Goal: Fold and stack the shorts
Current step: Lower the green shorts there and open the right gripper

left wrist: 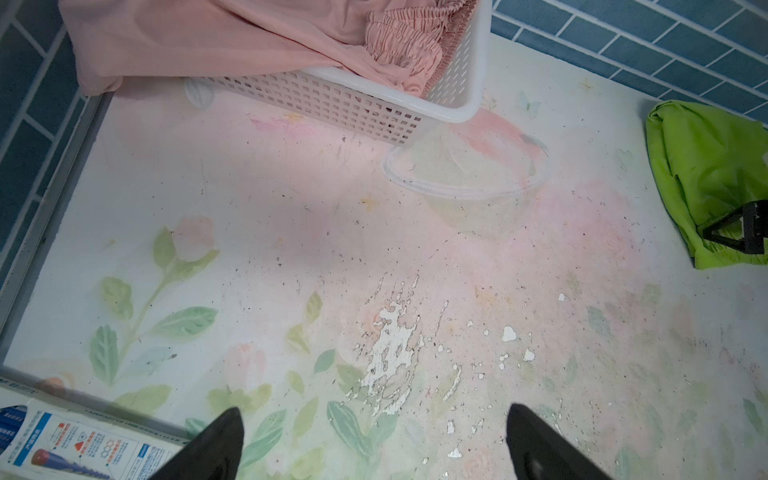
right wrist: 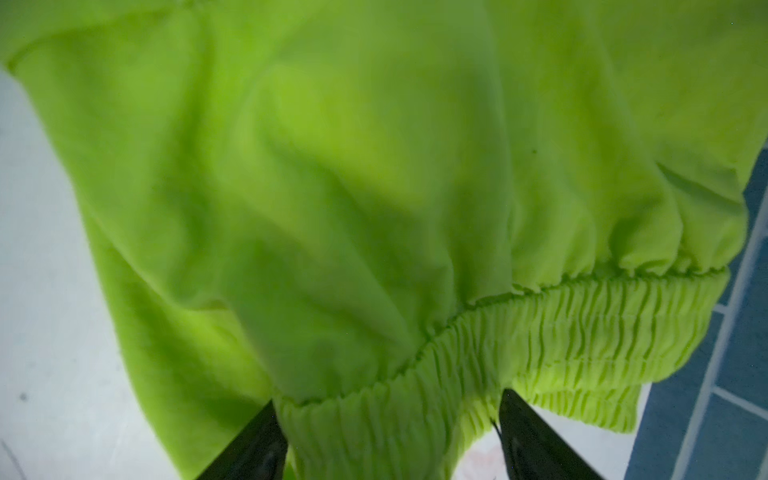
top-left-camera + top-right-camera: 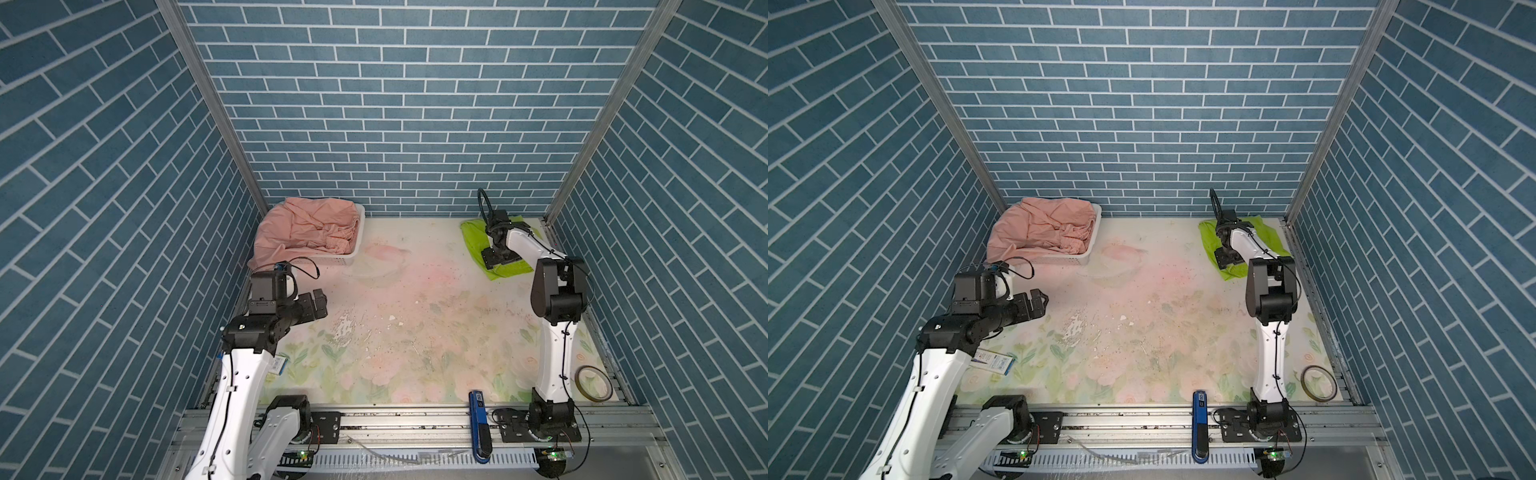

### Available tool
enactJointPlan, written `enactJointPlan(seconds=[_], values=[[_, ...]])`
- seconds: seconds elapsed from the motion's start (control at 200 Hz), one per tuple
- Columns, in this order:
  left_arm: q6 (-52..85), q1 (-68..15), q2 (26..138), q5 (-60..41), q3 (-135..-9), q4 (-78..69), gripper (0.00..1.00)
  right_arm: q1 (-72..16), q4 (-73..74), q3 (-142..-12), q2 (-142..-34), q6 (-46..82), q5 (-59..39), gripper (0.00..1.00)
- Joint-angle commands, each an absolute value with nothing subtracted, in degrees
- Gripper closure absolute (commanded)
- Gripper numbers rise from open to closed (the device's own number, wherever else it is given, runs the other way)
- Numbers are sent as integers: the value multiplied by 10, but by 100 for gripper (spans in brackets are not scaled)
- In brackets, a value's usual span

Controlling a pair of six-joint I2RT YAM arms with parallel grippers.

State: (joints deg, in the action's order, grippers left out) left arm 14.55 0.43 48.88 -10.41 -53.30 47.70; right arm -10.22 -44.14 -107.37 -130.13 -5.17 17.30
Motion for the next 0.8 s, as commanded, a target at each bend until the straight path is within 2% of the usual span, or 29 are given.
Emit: enactJointPlan(seconds=[0.0,0.195,0.36,0.49,0.79], values=[[140,10,492,-109,-526,475,0,-100,-453,-1114,-1335,-60,156,21],[140,15,494,-110,-526,475,0,-100,-449,-1132,-1344,-31,150,21],[139,21,497,-111,-527,475,0,-103,-410,-1100,-1310,-14,92,21],[141,21,488,-97,-527,478,0,-108,-384,-1056,-1260,0,58,21],[141,21,490,-80,-532,482,0,-147,-285,-858,-1051,15,-15,21]])
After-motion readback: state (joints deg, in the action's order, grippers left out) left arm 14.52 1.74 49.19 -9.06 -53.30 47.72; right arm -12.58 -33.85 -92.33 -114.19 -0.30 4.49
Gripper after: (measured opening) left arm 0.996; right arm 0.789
